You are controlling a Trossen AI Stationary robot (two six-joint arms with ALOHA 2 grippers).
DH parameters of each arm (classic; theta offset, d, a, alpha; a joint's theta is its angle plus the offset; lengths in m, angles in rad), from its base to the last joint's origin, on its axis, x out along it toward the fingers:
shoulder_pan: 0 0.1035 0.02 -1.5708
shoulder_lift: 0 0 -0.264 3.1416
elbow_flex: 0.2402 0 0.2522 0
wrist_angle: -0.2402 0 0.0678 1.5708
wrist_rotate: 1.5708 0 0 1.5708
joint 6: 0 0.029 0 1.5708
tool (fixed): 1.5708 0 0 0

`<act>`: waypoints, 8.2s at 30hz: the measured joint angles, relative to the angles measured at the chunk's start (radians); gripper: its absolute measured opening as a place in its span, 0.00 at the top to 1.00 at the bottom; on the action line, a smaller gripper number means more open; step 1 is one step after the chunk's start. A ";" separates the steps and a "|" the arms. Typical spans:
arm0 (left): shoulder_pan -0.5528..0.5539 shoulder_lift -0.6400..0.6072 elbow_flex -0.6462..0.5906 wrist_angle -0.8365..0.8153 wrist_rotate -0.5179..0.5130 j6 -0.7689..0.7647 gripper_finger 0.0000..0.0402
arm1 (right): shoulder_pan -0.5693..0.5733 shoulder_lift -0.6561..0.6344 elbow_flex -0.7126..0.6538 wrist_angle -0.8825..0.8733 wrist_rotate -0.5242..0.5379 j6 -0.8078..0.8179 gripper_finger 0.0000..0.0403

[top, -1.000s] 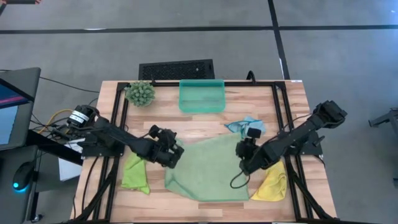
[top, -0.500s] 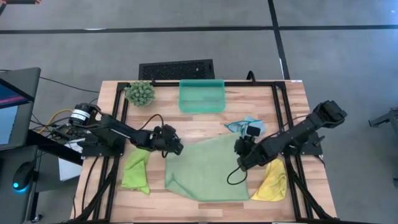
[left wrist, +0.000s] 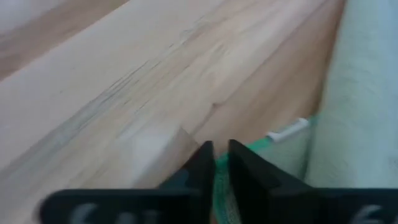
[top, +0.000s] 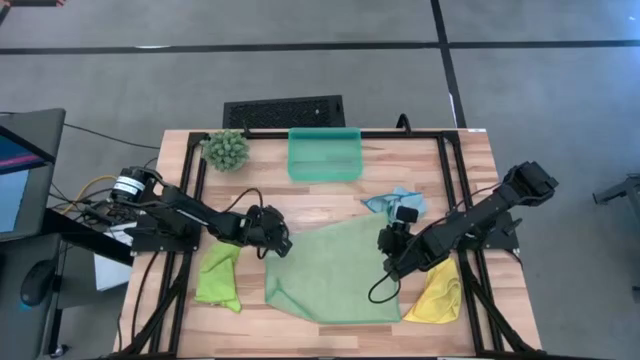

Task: Fold microfiber towels
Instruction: Fold the green towel

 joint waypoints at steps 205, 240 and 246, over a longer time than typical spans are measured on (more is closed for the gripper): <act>-0.486 0.096 0.255 -0.373 0.264 0.430 0.53 | -0.397 0.370 0.036 0.914 -0.300 -0.496 0.95; -0.595 0.128 0.312 -0.562 0.224 0.352 0.81 | 0.193 0.097 0.048 0.535 -0.442 -0.162 0.57; -0.584 0.128 0.310 -0.578 0.220 0.353 0.97 | 0.276 0.175 0.055 0.549 -0.377 -0.156 0.52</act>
